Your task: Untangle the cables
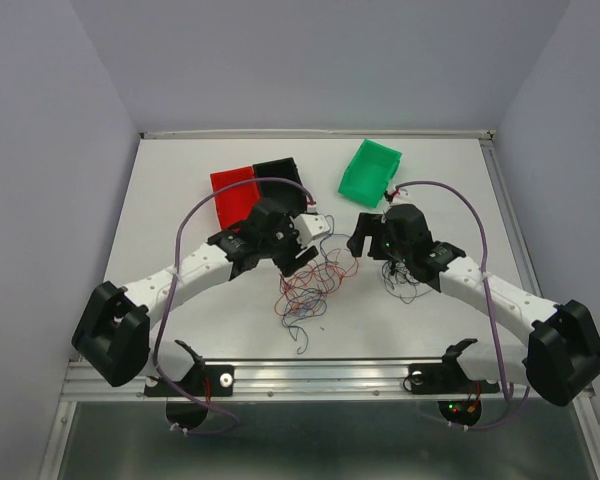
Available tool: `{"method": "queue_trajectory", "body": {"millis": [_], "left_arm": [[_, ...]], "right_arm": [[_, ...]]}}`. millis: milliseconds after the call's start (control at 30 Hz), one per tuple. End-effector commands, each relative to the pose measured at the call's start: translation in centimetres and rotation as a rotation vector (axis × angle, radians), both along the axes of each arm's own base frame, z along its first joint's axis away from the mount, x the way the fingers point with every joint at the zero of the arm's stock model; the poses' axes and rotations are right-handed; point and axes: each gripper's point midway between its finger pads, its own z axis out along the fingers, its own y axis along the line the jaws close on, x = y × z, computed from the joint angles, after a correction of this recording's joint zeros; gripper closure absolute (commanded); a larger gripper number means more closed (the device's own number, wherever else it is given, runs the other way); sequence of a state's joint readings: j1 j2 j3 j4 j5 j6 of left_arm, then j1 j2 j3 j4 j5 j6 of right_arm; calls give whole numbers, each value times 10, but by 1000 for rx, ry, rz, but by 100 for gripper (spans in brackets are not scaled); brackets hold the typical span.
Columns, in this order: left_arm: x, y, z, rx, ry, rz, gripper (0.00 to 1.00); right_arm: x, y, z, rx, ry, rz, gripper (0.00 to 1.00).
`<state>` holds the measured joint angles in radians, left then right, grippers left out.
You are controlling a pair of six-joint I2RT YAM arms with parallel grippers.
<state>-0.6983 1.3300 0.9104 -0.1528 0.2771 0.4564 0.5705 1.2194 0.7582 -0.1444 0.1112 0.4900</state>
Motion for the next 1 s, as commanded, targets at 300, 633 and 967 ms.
{"method": "queue_trajectory", "body": {"millis": [300, 633, 967], "left_arm": [[10, -6, -43, 80, 98, 17, 73], [12, -2, 18, -20, -39, 30, 100], [6, 4, 167, -194, -243, 38, 100]], "right_arm": [[15, 11, 47, 78, -123, 3, 14], [11, 30, 46, 124, -130, 106, 18], [-21, 74, 65, 335, -237, 402, 14]]}}
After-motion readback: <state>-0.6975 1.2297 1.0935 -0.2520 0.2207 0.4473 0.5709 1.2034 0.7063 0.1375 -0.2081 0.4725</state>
